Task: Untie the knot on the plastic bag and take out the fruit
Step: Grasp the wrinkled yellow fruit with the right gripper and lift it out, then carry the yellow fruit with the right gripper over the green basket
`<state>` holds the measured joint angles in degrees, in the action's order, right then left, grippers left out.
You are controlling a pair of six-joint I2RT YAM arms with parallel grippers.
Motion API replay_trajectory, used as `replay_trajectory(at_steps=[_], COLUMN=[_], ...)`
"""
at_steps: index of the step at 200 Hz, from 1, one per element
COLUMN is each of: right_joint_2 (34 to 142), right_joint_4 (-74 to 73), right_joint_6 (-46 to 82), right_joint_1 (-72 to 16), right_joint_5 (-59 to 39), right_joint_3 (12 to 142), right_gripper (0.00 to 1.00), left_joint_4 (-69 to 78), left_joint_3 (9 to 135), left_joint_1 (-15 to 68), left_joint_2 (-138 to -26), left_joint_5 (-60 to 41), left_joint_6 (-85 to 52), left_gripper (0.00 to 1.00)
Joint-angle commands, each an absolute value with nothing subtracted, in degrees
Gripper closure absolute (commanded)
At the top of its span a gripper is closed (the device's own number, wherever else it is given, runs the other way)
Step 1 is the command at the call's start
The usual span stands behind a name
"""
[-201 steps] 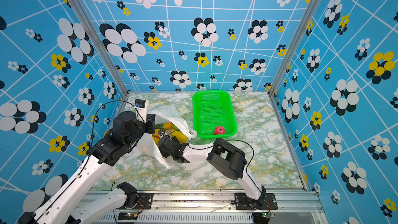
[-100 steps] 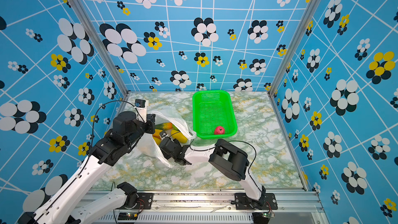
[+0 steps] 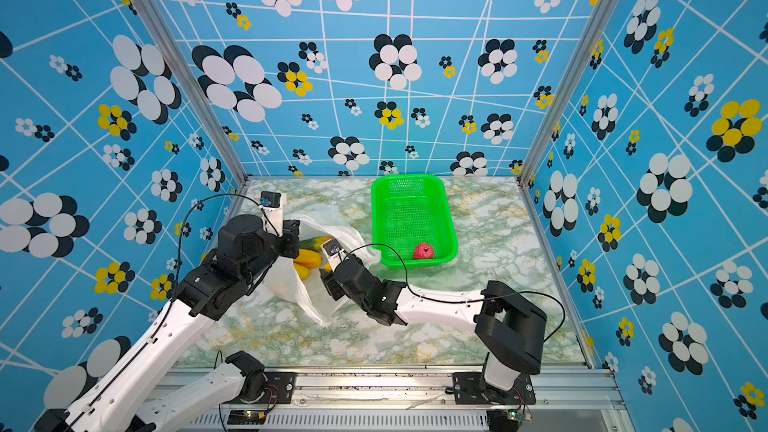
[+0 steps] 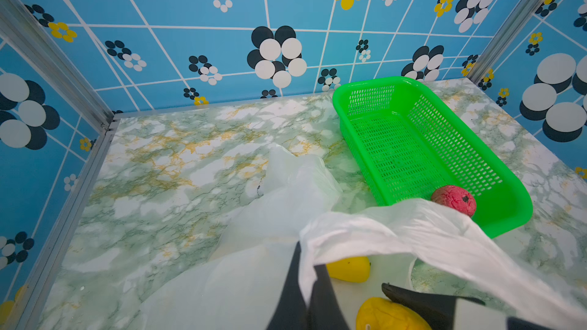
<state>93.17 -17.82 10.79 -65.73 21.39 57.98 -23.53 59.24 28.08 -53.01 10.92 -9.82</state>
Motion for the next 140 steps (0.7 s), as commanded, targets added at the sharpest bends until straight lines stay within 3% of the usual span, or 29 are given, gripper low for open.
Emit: replay_trajectory(at_steps=[1, 59, 96, 140], right_joint_2=[88.0, 66.9, 55.2, 52.4], right_joint_4=[-20.2, -21.7, -21.5, -15.3], right_joint_6=[7.8, 2.2, 3.0, 11.2], right_joint_1=[-66.1, -65.3, -59.6, -48.6], right_joint_5=[22.8, 31.1, 36.6, 36.9], right_joint_3=[55.2, 45.6, 39.6, 37.9], right_gripper=[0.68, 0.7, 0.74, 0.77], left_joint_4=[-22.3, -22.5, -22.3, -22.3], left_joint_3=[58.4, 58.5, 58.3, 57.7], left_joint_1=[27.7, 27.7, 27.7, 27.7], left_joint_2=[-52.3, -53.3, -53.0, -52.2], left_joint_5=[11.3, 12.8, 12.4, 12.1], left_joint_6=[-10.1, -9.9, -10.0, -10.2], left_gripper=[1.0, 1.0, 1.0, 1.0])
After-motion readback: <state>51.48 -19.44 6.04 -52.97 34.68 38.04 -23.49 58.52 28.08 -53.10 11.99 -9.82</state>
